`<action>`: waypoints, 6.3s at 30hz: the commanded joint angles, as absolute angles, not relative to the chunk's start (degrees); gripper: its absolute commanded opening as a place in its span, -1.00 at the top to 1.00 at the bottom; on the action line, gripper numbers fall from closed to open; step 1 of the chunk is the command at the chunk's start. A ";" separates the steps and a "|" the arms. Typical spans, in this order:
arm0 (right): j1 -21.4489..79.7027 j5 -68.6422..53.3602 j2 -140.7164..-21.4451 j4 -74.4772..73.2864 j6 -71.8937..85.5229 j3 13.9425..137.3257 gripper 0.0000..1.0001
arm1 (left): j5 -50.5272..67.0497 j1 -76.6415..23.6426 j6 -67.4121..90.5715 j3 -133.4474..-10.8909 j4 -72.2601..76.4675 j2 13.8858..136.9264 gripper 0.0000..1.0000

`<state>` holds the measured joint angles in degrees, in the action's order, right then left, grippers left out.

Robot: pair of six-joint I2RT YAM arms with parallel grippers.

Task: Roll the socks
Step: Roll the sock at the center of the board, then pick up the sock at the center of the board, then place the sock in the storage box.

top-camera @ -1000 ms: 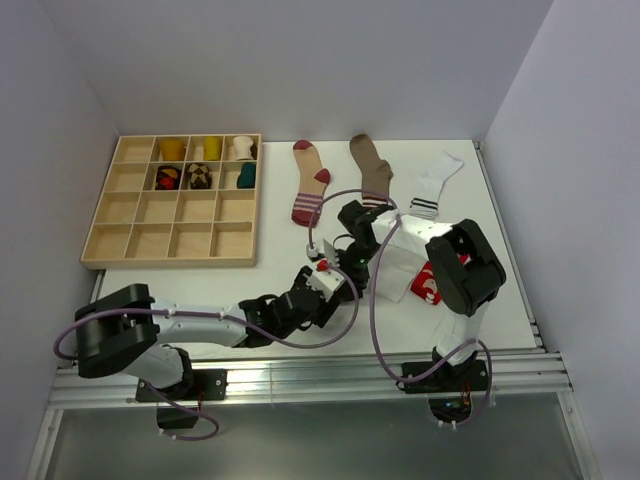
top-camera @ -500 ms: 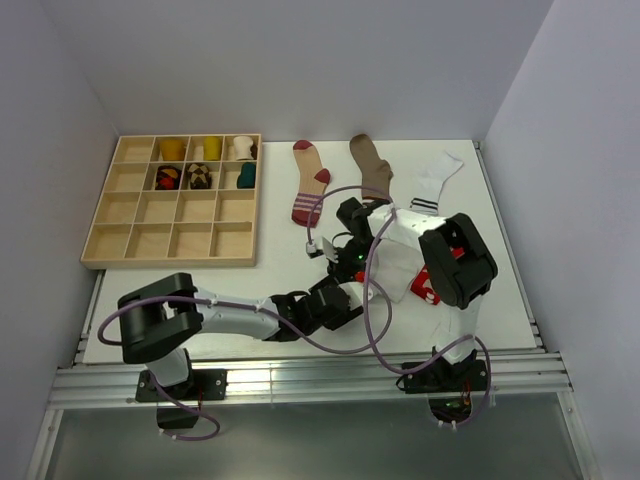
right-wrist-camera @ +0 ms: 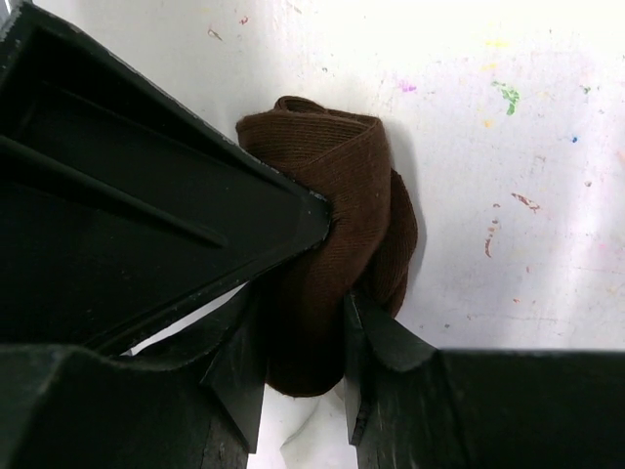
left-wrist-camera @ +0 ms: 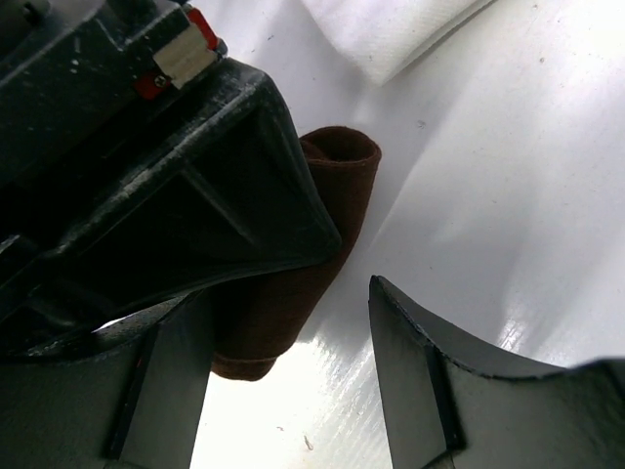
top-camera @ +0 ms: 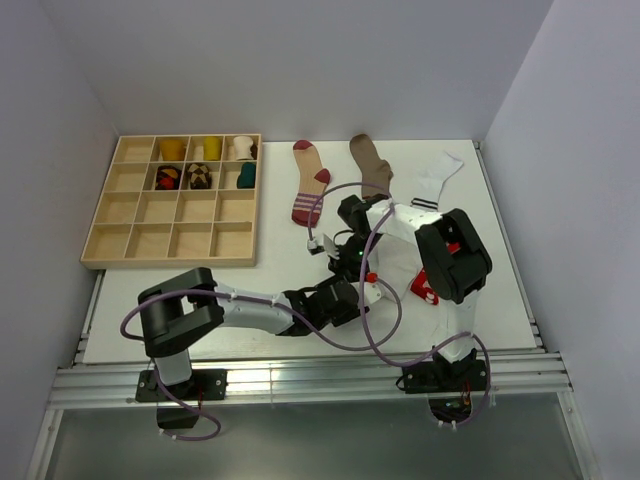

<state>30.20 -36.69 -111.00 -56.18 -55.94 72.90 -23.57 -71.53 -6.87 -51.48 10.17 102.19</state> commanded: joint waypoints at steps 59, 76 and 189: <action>11.26 -34.54 -91.06 -56.16 -38.41 79.63 -0.25 | -14.15 -56.78 13.80 -50.45 5.10 92.74 0.99; 8.00 -32.79 -90.61 -53.70 -34.11 85.95 -0.25 | -46.21 -37.81 25.04 -58.18 -11.77 75.77 0.99; 7.56 -32.17 -98.97 -50.01 -36.39 81.12 -0.20 | 2.46 12.57 23.56 -98.52 -37.44 122.96 0.00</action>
